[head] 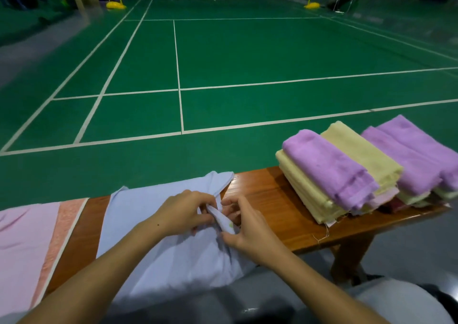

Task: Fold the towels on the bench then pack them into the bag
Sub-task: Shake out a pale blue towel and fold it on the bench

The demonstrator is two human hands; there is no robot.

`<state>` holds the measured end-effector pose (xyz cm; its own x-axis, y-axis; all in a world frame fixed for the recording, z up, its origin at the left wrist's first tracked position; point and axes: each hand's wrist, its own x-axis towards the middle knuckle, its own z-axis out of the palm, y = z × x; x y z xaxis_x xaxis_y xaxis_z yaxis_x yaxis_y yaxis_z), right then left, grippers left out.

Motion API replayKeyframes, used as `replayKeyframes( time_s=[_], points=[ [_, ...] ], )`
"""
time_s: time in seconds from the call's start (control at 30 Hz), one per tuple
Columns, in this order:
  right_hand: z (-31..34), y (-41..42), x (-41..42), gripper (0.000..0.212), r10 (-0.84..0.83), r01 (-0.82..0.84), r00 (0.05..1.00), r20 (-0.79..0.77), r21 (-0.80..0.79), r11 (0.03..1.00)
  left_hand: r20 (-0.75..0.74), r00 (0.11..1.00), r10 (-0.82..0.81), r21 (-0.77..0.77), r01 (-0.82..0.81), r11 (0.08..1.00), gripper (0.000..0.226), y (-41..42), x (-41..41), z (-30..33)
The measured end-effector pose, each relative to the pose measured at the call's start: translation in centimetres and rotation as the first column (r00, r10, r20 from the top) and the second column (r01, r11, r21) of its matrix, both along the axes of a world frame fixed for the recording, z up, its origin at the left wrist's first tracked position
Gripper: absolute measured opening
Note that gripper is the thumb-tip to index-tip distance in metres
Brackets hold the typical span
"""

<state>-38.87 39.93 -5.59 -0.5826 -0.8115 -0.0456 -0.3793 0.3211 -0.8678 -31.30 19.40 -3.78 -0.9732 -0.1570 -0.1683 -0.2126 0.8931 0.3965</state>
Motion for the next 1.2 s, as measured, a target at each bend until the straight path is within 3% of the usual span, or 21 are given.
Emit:
replayKeyframes(
  time_s=[0.17,0.33,0.53,0.67,0.77,0.83,0.93,1.0,1.1,1.2],
  points=[
    [-0.5,2.4,-0.4,0.028,0.023,-0.015,0.999,-0.041,0.174,0.985,-0.138,0.985,0.106,-0.001,-0.107,0.994,0.012,-0.7,0.2,0.5],
    [-0.6,4.0,-0.6,0.009,0.057,-0.042,0.994,-0.096,0.148,0.988,-0.167,0.977,0.132,0.085,-0.119,0.989,0.012,-0.8,0.7,0.4],
    [-0.4,4.1,-2.0,0.034,0.03,-0.009,0.975,-0.221,0.095,0.995,-0.222,0.966,0.136,0.376,-0.044,0.926,0.012,-0.8,1.8,1.0],
    [-0.3,2.2,-2.8,0.027,-0.045,0.04,0.972,-0.231,-0.026,0.999,-0.212,0.959,0.186,0.572,-0.033,0.819,0.012,-0.7,3.1,1.5],
    [-1.0,-0.1,-3.0,0.007,-0.096,0.081,0.991,-0.098,-0.156,0.985,-0.223,0.945,0.238,0.667,-0.03,0.744,0.012,-0.6,4.2,1.9],
    [-1.9,-1.7,-3.3,0.024,-0.146,0.164,0.983,0.108,-0.183,0.969,-0.222,0.937,0.269,0.719,-0.029,0.695,0.011,-0.8,4.8,2.1],
    [-2.7,-3.9,-3.4,0.004,-0.127,0.23,0.916,0.38,-0.238,0.944,-0.227,0.926,0.301,0.769,-0.019,0.639,0.014,-1.5,5.5,2.4],
    [-2.6,-4.7,-3.0,0.012,-0.042,0.21,0.873,0.485,-0.297,0.932,-0.231,0.922,0.31,0.78,-0.015,0.625,0.016,-1.8,5.9,2.6],
    [-2.3,-5.7,-2.2,0.024,0.004,0.253,0.821,0.571,-0.37,0.894,-0.231,0.922,0.312,0.787,-0.012,0.617,0.014,-2.3,6.5,3.0],
    [-2.0,-6.1,-2.3,0.016,-0.03,0.294,0.846,0.533,-0.417,0.86,-0.239,0.919,0.314,0.778,-0.013,0.628,0.014,-3.0,6.6,3.1]
  ],
)
